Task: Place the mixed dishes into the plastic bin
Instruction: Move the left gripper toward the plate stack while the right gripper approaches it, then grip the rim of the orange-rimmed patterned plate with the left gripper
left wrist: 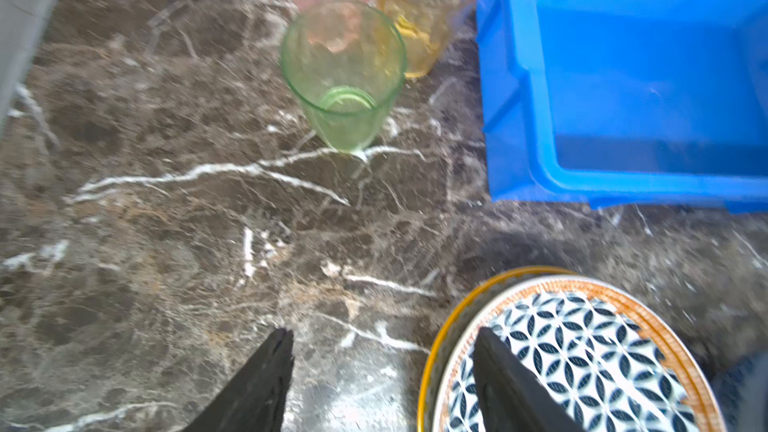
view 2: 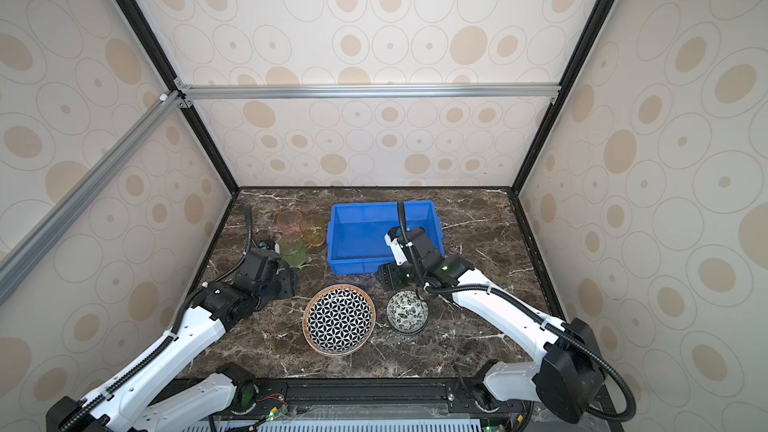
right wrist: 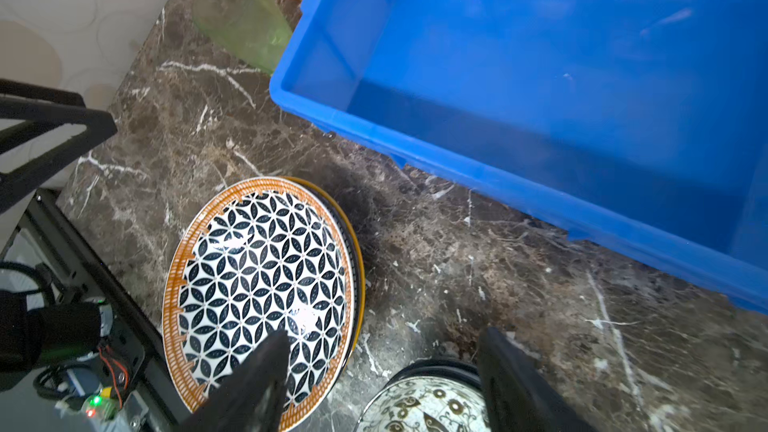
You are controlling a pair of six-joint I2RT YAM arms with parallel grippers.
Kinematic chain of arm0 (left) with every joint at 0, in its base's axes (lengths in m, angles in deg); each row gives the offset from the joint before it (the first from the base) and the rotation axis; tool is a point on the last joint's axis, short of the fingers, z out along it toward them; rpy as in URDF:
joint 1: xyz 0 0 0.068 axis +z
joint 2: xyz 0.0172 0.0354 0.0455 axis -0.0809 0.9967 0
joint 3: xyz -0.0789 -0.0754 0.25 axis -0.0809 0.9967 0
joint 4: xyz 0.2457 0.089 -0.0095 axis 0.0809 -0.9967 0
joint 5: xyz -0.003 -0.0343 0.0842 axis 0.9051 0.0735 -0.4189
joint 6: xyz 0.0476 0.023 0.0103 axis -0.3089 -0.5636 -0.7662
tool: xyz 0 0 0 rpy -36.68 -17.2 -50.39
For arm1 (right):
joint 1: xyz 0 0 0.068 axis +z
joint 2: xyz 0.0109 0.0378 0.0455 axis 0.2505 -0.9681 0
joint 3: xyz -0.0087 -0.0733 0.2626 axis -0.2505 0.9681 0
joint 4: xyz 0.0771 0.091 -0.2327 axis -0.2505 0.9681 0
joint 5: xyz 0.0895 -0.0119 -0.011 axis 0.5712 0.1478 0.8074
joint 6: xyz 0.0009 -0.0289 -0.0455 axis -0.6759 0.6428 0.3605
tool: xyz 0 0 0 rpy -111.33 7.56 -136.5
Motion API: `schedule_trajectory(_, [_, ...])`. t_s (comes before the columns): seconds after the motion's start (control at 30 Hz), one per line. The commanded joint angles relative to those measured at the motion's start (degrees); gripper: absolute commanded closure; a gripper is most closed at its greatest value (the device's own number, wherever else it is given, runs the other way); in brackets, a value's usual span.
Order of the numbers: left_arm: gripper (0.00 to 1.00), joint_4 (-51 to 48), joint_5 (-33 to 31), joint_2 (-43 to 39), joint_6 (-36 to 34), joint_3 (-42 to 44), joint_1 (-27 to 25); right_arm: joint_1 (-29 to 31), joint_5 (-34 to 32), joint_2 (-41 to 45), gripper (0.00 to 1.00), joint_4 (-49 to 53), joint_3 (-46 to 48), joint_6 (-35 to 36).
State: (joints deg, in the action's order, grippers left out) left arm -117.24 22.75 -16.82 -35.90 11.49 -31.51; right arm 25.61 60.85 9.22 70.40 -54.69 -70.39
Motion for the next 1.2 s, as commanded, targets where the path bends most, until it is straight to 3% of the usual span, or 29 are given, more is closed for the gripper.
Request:
schedule_trajectory(0.0, [0.34,-4.02,4.03,-1.19,1.15,-0.42,-1.18,2.2,3.78,-1.99,0.27,1.53,-2.46,1.49])
schedule_trajectory(0.3, [0.47,-5.23,9.26,-3.08,4.28,2.63,-3.77,3.39,6.47,-6.84,0.35,2.87,-3.54,2.19])
schedule_trajectory(0.67, [0.47,-6.8,9.14,-0.92,7.02,3.62,-8.23,3.92,6.25,-14.21,0.6,6.03,-5.94,2.84])
schedule_trajectory(1.17, [0.47,-6.45,8.4,0.65,11.87,5.22,-10.94,5.32,5.23,-19.96,0.77,8.41,-8.31,3.65])
